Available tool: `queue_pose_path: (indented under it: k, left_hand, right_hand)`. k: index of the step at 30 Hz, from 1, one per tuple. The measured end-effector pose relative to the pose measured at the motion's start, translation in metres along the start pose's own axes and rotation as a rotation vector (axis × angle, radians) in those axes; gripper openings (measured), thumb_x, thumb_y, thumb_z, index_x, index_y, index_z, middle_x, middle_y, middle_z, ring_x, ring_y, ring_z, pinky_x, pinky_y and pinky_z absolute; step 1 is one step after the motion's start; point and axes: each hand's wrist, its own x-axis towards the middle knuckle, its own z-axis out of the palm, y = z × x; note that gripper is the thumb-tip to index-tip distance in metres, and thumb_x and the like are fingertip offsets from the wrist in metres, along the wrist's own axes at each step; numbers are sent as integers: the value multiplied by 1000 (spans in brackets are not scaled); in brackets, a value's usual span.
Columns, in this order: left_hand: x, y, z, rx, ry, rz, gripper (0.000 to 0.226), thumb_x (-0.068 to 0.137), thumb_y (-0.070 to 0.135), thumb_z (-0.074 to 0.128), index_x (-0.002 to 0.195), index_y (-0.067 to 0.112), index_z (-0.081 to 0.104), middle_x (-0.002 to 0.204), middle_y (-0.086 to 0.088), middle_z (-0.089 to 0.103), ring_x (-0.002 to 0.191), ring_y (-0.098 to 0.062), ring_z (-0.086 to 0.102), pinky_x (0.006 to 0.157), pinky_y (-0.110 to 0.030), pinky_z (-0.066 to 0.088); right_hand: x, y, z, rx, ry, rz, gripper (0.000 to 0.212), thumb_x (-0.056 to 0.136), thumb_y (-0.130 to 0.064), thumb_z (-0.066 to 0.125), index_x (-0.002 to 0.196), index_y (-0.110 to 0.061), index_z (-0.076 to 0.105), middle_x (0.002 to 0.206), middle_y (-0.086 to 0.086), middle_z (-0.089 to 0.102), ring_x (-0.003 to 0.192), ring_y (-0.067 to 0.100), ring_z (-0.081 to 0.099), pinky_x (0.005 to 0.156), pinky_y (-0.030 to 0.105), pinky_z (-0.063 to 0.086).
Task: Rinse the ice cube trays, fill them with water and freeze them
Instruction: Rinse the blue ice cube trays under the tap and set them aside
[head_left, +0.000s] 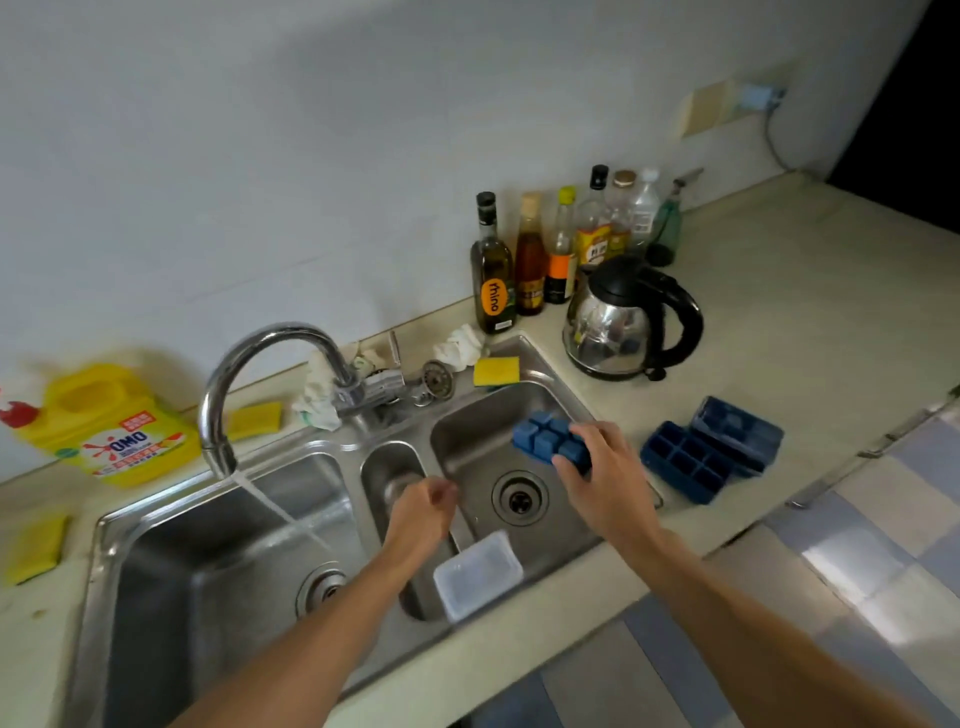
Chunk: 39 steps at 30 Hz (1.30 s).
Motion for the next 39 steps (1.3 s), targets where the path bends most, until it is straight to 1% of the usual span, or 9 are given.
queue_pose_path:
  k: [4, 9, 15, 18, 23, 25, 28, 31, 39]
  left_hand:
    - [-4, 18, 19, -10, 16, 19, 14, 95, 21, 54, 88, 20, 67, 93, -10, 75, 91, -31, 71, 86, -43, 59]
    - [-4, 29, 34, 14, 28, 98, 9, 96, 23, 61, 94, 30, 67, 88, 10, 73, 89, -10, 70, 85, -28, 55]
    - [28, 46, 58, 27, -33, 123, 28, 101, 13, 57, 128, 13, 64, 121, -5, 69, 109, -19, 66, 84, -11, 49]
    - [49, 55, 75, 67, -59, 195, 29, 100, 11, 59, 129, 15, 61, 116, 0, 68, 96, -4, 63, 73, -4, 46]
    - [74, 58, 93, 86, -106, 215, 33, 97, 8, 60, 126, 23, 61, 113, 0, 67, 110, -27, 66, 95, -35, 55]
    - [83, 60, 94, 114, -97, 195, 44, 94, 3, 60, 134, 21, 58, 120, -1, 67, 110, -22, 67, 91, -30, 54]
    - [94, 63, 91, 40, -78, 198, 37, 96, 9, 60, 131, 19, 58, 118, 2, 67, 108, -10, 65, 90, -20, 47]
    - [96, 68, 91, -11, -39, 210, 39, 92, 9, 70, 126, 22, 57, 107, 13, 65, 93, 11, 64, 76, -1, 43]
    - [89, 117, 112, -192, 45, 257, 21, 94, 17, 70, 99, 36, 61, 93, 16, 72, 88, 7, 67, 74, -12, 50]
  right_hand:
    - [24, -16, -29, 90, 210, -250, 45, 97, -42, 56, 134, -17, 51, 133, 1, 51, 118, 14, 47, 98, 22, 40]
    - [-5, 45, -8, -192, -425, 106, 35, 100, -37, 55, 130, -17, 55, 132, 5, 54, 118, 22, 52, 102, 36, 46]
    - [16, 35, -11, 12, -6, -142, 50, 96, -50, 48, 136, -20, 51, 135, -3, 48, 123, 14, 45, 101, 30, 44]
    - [23, 46, -15, -99, -206, -76, 48, 98, -46, 51, 137, -18, 52, 137, 2, 53, 123, 18, 48, 104, 32, 45]
    - [45, 50, -18, 58, 2, -56, 47, 97, -43, 57, 138, -19, 52, 137, -7, 48, 123, 10, 45, 105, 27, 41]
    - [59, 46, -17, 64, 8, -103, 48, 97, -44, 54, 139, -20, 51, 137, -8, 47, 123, 8, 44, 105, 24, 39]
    - [72, 47, -13, 57, -202, 93, 41, 96, -43, 58, 131, -22, 56, 127, -5, 53, 108, 9, 53, 95, 27, 47]
    - [78, 54, -13, 193, -117, 223, 29, 95, -41, 64, 120, -27, 60, 114, -11, 54, 92, 3, 55, 82, 20, 46]
    - [96, 74, -59, 959, -476, 669, 36, 100, -41, 62, 115, -8, 66, 109, 22, 70, 82, 32, 71, 70, 41, 61]
